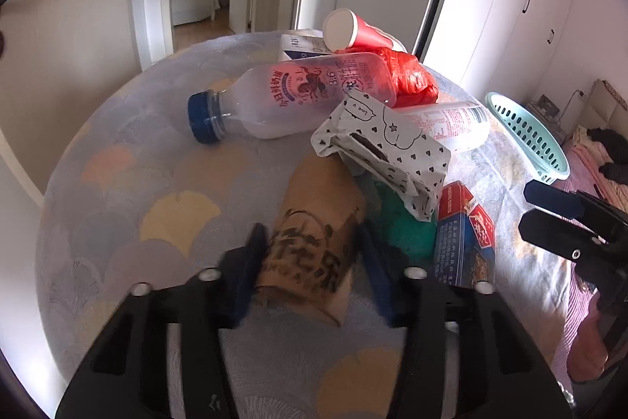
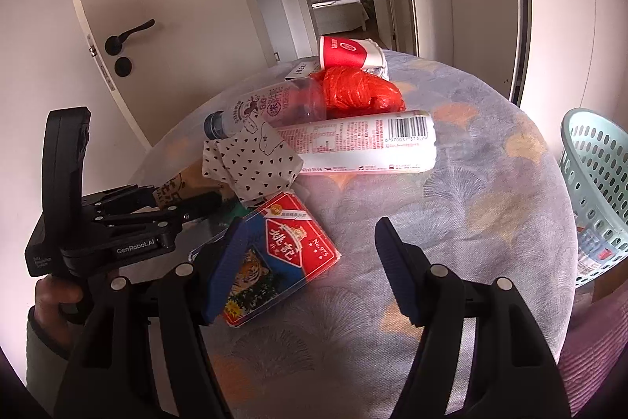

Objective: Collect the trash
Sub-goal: 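Grasp the brown paper bag with the left tool while the right tool grasps the tiger cigarette box, then carry the paper bag and cigarette box to the basket and release both, then move both tools back to the table over the polka-dot paper, then grasp the polka-dot paper with the right tool while the left tool grasps the green packet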

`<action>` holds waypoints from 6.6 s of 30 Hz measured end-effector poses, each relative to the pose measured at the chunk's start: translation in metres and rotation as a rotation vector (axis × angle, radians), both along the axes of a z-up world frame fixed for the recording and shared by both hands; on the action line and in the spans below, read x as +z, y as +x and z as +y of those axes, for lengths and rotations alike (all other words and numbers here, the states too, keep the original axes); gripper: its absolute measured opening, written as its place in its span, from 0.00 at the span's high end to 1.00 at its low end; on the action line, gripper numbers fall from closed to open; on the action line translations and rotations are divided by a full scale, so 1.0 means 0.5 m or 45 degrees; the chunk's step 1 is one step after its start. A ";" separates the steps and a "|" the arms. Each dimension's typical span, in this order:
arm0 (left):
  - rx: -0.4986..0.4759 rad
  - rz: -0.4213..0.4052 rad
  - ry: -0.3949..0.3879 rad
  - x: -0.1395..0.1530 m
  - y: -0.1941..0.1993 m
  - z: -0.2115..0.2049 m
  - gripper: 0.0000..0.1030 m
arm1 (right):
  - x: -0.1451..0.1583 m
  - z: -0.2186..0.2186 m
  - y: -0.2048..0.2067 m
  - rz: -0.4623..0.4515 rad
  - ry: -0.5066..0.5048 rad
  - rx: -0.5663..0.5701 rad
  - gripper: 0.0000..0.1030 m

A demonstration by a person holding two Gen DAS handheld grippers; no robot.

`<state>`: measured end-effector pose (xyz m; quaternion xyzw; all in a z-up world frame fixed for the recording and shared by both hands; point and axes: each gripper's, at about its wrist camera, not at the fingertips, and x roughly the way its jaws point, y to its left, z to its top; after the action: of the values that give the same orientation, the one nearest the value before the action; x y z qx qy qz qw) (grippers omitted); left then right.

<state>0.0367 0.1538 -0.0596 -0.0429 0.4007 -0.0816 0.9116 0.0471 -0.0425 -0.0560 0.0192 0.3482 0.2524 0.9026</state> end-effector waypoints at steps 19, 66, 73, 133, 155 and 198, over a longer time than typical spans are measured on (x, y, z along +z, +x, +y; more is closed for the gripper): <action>0.074 -0.075 -0.116 0.041 -0.063 0.064 0.61 | -0.065 0.040 -0.043 0.013 -0.310 -0.099 0.14; -0.006 -0.156 -0.108 0.087 -0.046 0.000 0.59 | -0.060 -0.008 0.065 0.103 -0.209 -0.278 0.44; -0.082 -0.200 -0.092 0.125 -0.011 -0.071 0.59 | -0.004 -0.053 0.026 -0.005 -0.134 -0.222 0.44; -0.428 -0.282 -0.283 0.200 0.226 -0.560 0.27 | 0.090 -0.582 0.167 0.030 0.102 -0.915 0.38; -0.038 -0.354 -0.283 0.204 0.020 -0.155 0.27 | 0.155 -0.224 0.101 -0.182 0.025 -0.386 0.38; 0.020 -0.051 -0.347 0.002 -0.009 0.044 0.34 | 0.045 0.085 0.080 -0.035 0.033 0.240 0.98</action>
<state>0.0323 0.1758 -0.0585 -0.1679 0.3673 -0.1290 0.9057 0.0870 0.0002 -0.0336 -0.0055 0.3329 0.3408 0.8792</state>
